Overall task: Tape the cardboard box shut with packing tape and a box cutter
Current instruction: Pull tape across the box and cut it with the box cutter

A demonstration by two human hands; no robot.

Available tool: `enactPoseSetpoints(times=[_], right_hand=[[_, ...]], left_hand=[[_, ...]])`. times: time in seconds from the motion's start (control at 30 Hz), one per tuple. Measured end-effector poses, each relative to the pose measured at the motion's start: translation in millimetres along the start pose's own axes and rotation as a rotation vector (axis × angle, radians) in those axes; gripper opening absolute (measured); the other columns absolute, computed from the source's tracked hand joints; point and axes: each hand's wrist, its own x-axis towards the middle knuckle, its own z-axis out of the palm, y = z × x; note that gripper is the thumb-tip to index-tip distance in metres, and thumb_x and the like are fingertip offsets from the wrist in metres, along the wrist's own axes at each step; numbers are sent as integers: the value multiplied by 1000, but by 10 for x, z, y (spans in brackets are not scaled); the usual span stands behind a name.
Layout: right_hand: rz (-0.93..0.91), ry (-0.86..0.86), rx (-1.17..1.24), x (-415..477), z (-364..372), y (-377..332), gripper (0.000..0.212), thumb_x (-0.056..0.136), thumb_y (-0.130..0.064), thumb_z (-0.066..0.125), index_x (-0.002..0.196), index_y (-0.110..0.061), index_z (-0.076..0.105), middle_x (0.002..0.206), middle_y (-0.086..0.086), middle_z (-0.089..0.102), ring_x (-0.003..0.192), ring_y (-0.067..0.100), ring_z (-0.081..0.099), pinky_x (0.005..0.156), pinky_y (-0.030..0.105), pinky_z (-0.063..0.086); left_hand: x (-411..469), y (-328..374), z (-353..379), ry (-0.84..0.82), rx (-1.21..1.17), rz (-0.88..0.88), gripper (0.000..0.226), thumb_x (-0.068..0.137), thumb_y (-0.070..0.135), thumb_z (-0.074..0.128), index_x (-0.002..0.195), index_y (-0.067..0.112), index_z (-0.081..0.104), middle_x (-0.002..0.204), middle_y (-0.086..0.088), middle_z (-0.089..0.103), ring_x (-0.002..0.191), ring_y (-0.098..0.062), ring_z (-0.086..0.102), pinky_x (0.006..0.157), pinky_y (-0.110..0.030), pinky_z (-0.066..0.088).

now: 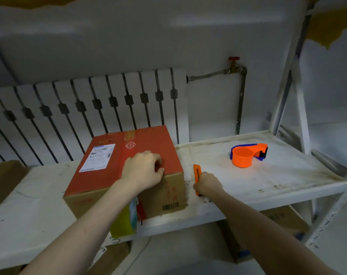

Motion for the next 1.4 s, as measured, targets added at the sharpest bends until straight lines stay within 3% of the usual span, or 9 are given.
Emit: enactPoseSetpoints(times=[0.13,0.2,0.3,0.5,0.6,0.73,0.87,0.97,1.4], right_hand=[[6,-32,74,-11,-44,43,12,83,-18,55,73,-13,50,68,3,55,58,17,58,44,23,41],[22,-24,151,-49,-144,103,6,84,-15,52,84,-10,50,71,3,51,59,15,53,45,23,38],[41,-27,273,-137,-352,204,23,89,-15,51,106,-4,41,86,9,50,70,22,55,56,30,42],[-173,-56,831,-667,-897,104,10,96,-11,39,103,-6,44,78,10,55,60,16,52,54,26,44],[-314,-127,937,-1019,-1138,-30,15,98,-11,36,105,-8,49,75,6,59,61,14,56,55,24,46],[-545,-167,908,-1397,-1278,-152,18,100,-15,37,107,-14,53,74,2,59,59,9,55,53,21,45],[-642,-70,770,-1633,-1227,-254,19,99,-23,40,110,-12,51,75,1,57,60,8,54,52,18,44],[-672,5,777,-1730,-1156,-280,22,97,-27,45,109,-10,52,73,1,58,57,5,54,51,14,44],[-698,105,766,-1877,-967,-482,31,92,-41,50,97,-11,59,64,1,59,47,5,56,48,14,47]], left_hand=[[-13,2,6,-11,-29,-24,28,84,39,57,109,27,63,112,2,59,107,-23,56,92,-45,48],[-15,17,2,-12,-46,-39,28,84,38,58,109,26,63,113,2,59,108,-23,56,92,-46,48],[-43,46,4,-2,-65,-54,29,85,36,58,110,24,64,113,1,59,108,-24,55,91,-47,49],[-136,83,-47,-53,-67,-75,35,87,35,56,119,23,60,122,-1,59,115,-24,51,92,-42,49],[-179,148,-113,53,-203,-110,36,84,32,60,119,23,61,122,1,62,118,-23,51,97,-41,47],[-304,414,-323,171,-825,-253,20,88,30,60,99,17,69,102,0,67,104,-19,61,84,-29,44],[-416,570,-493,110,-1282,-470,30,89,38,58,87,10,69,64,0,54,57,-15,48,52,-27,37],[-503,593,-519,149,-1402,-579,21,86,32,64,81,12,66,58,1,43,49,-14,35,47,-26,30],[-750,390,-591,187,-1473,-650,14,84,23,67,75,14,61,63,-1,45,57,-13,39,53,-27,36]])
